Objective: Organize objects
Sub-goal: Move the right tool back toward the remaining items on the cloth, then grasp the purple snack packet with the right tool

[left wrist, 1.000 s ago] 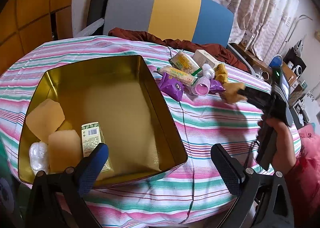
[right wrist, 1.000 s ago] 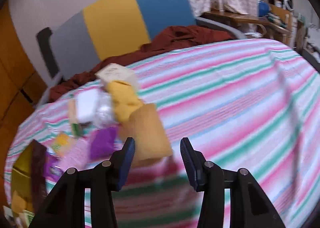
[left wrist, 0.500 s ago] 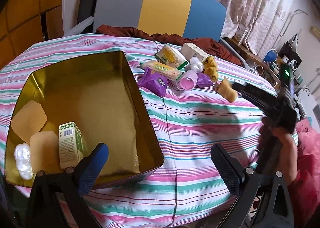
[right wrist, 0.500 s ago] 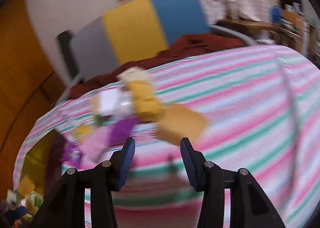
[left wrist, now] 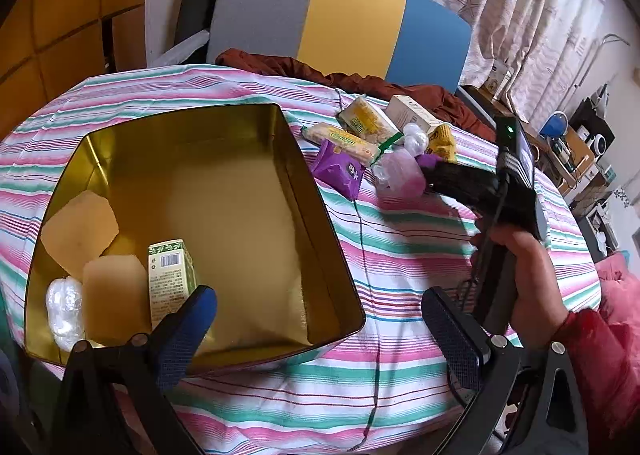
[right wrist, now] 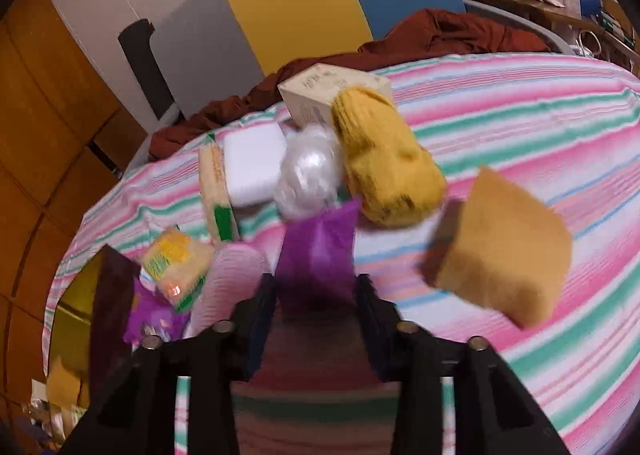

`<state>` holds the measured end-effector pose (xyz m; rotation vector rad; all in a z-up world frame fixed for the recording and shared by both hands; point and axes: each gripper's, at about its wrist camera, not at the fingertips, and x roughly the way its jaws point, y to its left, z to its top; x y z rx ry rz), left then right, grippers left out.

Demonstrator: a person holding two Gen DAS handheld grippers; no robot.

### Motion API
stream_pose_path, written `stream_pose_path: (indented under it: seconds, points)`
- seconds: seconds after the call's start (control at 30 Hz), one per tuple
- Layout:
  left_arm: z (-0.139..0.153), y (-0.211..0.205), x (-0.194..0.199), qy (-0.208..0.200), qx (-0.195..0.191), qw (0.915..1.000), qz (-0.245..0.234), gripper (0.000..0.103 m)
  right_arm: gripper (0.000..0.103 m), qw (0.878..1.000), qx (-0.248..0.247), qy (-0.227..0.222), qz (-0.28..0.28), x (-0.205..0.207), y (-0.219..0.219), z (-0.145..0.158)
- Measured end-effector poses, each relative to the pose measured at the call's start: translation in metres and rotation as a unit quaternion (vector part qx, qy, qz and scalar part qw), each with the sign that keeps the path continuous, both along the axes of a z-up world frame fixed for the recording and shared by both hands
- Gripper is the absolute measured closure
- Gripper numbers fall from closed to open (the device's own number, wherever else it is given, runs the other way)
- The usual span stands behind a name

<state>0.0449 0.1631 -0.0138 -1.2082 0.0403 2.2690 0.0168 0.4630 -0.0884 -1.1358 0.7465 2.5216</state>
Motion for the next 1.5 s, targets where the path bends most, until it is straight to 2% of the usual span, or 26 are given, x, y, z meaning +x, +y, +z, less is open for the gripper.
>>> stream_pose_path:
  seconds: [0.07,0.2,0.4,0.47,0.53,0.6,0.7,0.73,0.87,0.9,0.97,1.0,1.1,1.2,1.3,1.37,1.4,1.43,1.5]
  points:
    - [0.000,0.005,0.000,-0.002,0.002,1.0000,-0.007,0.000,0.076,1.000,0.003,0.007,0.008,0.012,-0.002,0.001]
    - [0.002,0.021,0.003,0.004,-0.001,0.9997,-0.025,0.000,0.091,1.000,-0.004,0.026,0.008,0.041,-0.002,0.002]
    - [0.010,0.057,0.000,0.019,-0.003,0.9985,-0.050,0.000,0.091,1.000,-0.011,0.029,-0.006,0.084,0.001,-0.001]
    - [0.012,0.068,-0.004,0.021,-0.005,0.9983,-0.054,0.000,0.087,0.999,0.000,0.043,0.001,0.091,-0.002,0.004]
    - [0.014,0.075,-0.006,0.023,-0.003,0.9985,-0.051,0.000,0.073,0.998,0.016,0.056,0.021,0.082,-0.006,0.016]
    - [0.016,0.077,-0.007,0.019,0.001,0.9988,-0.044,0.000,0.063,0.998,0.029,0.051,0.037,0.065,-0.007,0.024]
    - [0.015,0.075,-0.008,0.015,-0.001,0.9990,-0.042,0.000,0.057,0.995,0.077,0.035,0.054,0.032,-0.009,0.033]
    - [0.016,0.074,-0.007,0.016,-0.004,0.9991,-0.040,0.000,0.056,0.993,0.093,0.018,0.064,0.016,-0.008,0.031]
    - [0.015,0.067,-0.009,0.016,-0.007,0.9992,-0.035,0.000,0.056,0.987,0.127,-0.021,0.094,-0.011,-0.008,0.018]
    - [0.015,0.066,-0.010,0.016,-0.009,0.9993,-0.033,0.000,0.056,0.987,0.120,-0.023,0.103,-0.013,-0.008,0.013]
    - [0.013,0.067,-0.013,0.014,-0.012,0.9994,-0.030,0.000,0.064,0.988,0.112,-0.021,0.106,-0.010,-0.007,0.004]
    - [0.012,0.068,-0.014,0.012,-0.014,0.9994,-0.030,0.000,0.072,0.988,0.112,-0.017,0.105,-0.005,-0.007,0.002]
    - [0.008,0.073,-0.019,0.012,-0.017,0.9993,-0.031,0.000,0.083,0.991,0.092,0.003,0.096,0.011,-0.007,0.001]
    - [0.004,0.084,-0.023,0.007,-0.024,0.9992,-0.030,0.000,0.089,0.993,0.081,0.029,0.082,0.033,-0.007,0.007]
    - [0.000,0.095,-0.027,-0.001,-0.022,0.9992,-0.034,0.000,0.089,0.992,0.098,0.033,0.075,0.048,-0.011,0.011]
    - [0.000,0.100,-0.027,0.000,-0.023,0.9991,-0.035,0.000,0.082,0.988,0.124,0.045,0.083,0.047,-0.017,0.023]
    - [0.000,0.102,-0.025,0.000,-0.022,0.9991,-0.036,0.000,0.068,0.986,0.133,0.047,0.086,0.041,-0.018,0.029]
    - [0.000,0.103,-0.024,-0.001,-0.022,0.9991,-0.037,0.000,0.063,0.984,0.148,0.050,0.087,0.032,-0.018,0.036]
    - [0.000,0.102,-0.022,-0.004,-0.024,0.9989,-0.040,0.000,0.063,0.982,0.157,0.037,0.098,0.016,-0.016,0.038]
